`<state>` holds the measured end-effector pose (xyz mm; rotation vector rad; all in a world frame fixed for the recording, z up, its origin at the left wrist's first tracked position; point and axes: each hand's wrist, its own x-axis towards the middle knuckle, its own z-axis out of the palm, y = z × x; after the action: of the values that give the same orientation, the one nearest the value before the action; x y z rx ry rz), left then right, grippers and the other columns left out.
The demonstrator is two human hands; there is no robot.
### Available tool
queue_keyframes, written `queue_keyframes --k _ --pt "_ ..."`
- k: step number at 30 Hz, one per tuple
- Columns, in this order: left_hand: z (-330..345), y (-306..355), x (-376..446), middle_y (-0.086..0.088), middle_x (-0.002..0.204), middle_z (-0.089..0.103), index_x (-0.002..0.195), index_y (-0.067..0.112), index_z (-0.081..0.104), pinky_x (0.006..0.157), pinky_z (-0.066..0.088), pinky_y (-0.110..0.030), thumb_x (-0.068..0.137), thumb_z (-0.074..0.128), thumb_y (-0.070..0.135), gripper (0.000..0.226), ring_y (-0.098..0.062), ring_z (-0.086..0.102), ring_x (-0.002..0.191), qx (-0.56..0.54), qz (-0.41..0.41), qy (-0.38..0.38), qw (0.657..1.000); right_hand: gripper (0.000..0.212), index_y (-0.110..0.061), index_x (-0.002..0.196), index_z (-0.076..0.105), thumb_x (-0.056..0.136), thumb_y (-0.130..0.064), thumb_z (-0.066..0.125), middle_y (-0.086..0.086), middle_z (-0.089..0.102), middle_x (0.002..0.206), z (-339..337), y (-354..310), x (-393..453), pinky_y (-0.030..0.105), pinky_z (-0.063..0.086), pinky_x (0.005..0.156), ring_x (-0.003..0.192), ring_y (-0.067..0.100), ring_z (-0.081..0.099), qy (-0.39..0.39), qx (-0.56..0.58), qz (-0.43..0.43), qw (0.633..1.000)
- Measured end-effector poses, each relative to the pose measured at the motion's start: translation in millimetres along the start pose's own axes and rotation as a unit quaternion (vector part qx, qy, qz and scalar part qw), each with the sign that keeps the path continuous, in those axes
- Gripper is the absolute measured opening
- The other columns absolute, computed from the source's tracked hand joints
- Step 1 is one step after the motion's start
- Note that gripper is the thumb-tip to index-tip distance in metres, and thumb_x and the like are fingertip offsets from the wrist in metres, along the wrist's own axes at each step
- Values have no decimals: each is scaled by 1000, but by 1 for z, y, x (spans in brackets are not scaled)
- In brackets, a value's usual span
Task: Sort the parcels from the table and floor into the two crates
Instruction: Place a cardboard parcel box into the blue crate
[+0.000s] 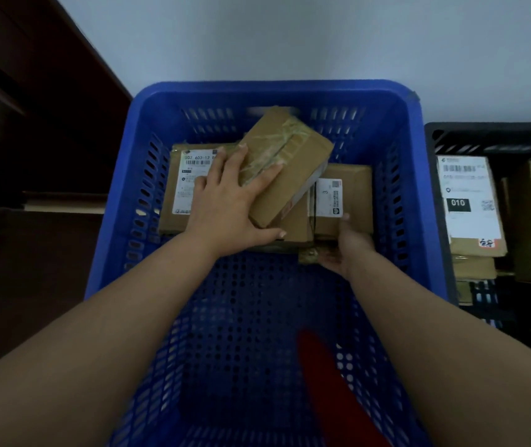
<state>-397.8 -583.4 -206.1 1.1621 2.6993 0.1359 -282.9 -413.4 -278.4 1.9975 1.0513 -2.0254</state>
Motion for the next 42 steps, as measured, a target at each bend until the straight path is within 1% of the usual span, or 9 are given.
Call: queue_keyframes --k 3,8,15,21,25,29,35,39,42 --pt "-4 0 -3 -9 160 -13 152 42 -5 113 18 -60 56 70 77 127 -36 -5 147 -81 -53 -11 995 49 -9 104 50 96 -57 43 18 64 101 -2 2 -13 38 57 61 83 31 67 32 -63 -16 997" --pt "-10 13 -6 -14 153 13 153 31 0 112 29 -51 60 73 70 124 -36 18 140 -193 -147 -10 970 24 -24 89 59 94 -47 54 0 60 94 4 -3 -36 46 54 89 98 25 62 -3 -110 -213 971" --pt "-13 61 -3 -7 147 17 150 39 -1 111 33 -48 47 67 83 132 -30 25 136 -291 -155 -3 944 59 -27 132 55 87 -65 51 -2 64 122 -1 -17 -82 46 50 96 111 21 61 -143 -6 -227 963" --pt "2 81 -4 -4 145 15 153 30 -7 110 31 -35 65 76 63 126 -26 29 134 -355 -101 -87 925 45 -16 108 59 86 -55 62 7 63 113 -21 -27 -89 44 54 91 101 20 64 -15 -36 -357 933" --pt "15 85 -6 -11 149 15 154 27 -6 115 27 -35 80 74 46 111 -27 25 139 -400 -106 -132 901 50 -11 111 58 90 -56 53 11 59 112 -21 -26 -84 43 53 86 98 22 60 99 -181 -431 878" --pt "22 88 -6 -11 149 17 155 27 3 112 22 -27 87 70 34 96 -25 26 138 -404 -109 -128 899 37 -6 129 54 100 -28 48 13 56 126 -22 -26 -72 40 48 92 113 29 55 153 -310 -451 823" --pt "26 80 2 -7 157 13 154 19 15 110 11 -20 93 61 16 76 -22 16 145 -369 -68 -122 919 72 -11 155 12 96 -8 53 11 14 160 -18 -28 -59 42 30 113 145 29 20 157 -442 -463 752" --pt "33 67 8 -9 162 -4 155 30 9 121 6 -46 96 56 19 76 -28 -6 149 -257 -48 -150 953 77 -19 155 9 95 -35 55 12 -15 161 -19 -22 -46 45 -3 119 147 31 -17 92 -595 -490 630" --pt "38 56 11 -9 162 -5 151 45 -3 118 5 -56 98 51 25 79 -29 -9 149 -174 -40 -169 969 93 -19 155 -6 91 -54 53 13 -24 158 -18 -21 -34 45 -16 114 143 33 -29 59 -673 -448 586"
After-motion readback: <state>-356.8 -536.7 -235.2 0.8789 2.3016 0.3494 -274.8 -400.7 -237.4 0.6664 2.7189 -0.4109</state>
